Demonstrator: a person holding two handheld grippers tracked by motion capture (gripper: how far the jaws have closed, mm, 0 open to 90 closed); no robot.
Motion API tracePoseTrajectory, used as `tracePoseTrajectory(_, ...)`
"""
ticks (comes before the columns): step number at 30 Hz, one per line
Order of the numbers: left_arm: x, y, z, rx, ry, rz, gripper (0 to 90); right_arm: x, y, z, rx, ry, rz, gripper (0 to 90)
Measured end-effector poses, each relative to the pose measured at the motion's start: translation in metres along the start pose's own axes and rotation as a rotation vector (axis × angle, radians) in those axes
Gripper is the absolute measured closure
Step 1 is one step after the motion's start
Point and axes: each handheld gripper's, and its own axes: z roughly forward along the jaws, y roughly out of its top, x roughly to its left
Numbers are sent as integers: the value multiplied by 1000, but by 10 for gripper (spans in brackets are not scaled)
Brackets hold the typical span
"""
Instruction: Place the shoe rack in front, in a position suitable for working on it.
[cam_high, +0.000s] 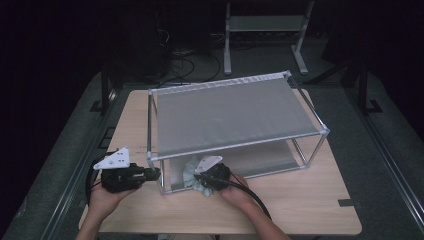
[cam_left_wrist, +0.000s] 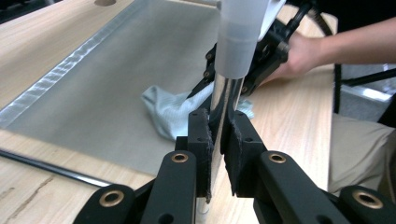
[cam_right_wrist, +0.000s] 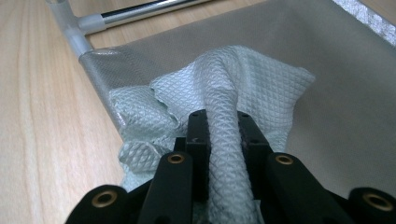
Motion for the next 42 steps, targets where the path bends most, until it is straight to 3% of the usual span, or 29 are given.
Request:
tracePoseTrajectory(7, 2, 0, 0, -6, 20, -25, 812, -11, -15, -15, 5, -20, 30, 780)
tracePoseTrajectory(14, 2, -1, 0, -8, 33, -34, 811, -29, -41, -39, 26, -99, 77, 780)
tracePoseTrajectory(17, 2, -1, 0, -11, 33, -38, 811, -37, -54, -50, 27, -138, 127, 780)
tracePoseTrajectory(18, 2, -1, 0, -13, 36, -41, 811, -37, -56, -50, 22, -151, 144, 781)
tracePoseTrajectory(22, 3, -2, -1, -14, 40, -46, 809, -33, -51, -46, 11, -147, 126, 781)
tracePoseTrajectory(24, 3, -2, -1, -14, 39, -45, 809, -36, -53, -47, 17, -144, 146, 781)
tracePoseTrajectory(27, 3, -2, -1, -14, 38, -46, 809, -42, -61, -53, 28, -179, 156, 781)
tracePoseTrajectory(29, 3, -2, -1, -16, 38, -47, 808, -48, -68, -58, 29, -203, 189, 782)
tracePoseTrajectory(31, 3, -2, -1, -17, 38, -49, 807, -46, -68, -58, 20, -211, 205, 783)
tracePoseTrajectory(33, 3, -2, -1, -18, 39, -49, 807, -40, -62, -52, 6, -195, 192, 784)
tracePoseTrajectory(34, 3, -2, -1, -16, 39, -49, 807, -35, -57, -47, 5, -191, 158, 784)
tracePoseTrajectory(37, 3, -3, -1, -18, 39, -49, 807, -35, -57, -48, 3, -182, 169, 784)
tracePoseTrajectory(39, 3, -3, -1, -20, 37, -50, 807, -40, -63, -53, 12, -199, 185, 784)
tracePoseTrajectory(41, 3, -3, -1, -19, 38, -50, 807, -51, -76, -66, 35, -255, 212, 784)
tracePoseTrajectory(42, 3, -3, -1, -19, 38, -50, 807, -51, -76, -66, 35, -255, 212, 784)
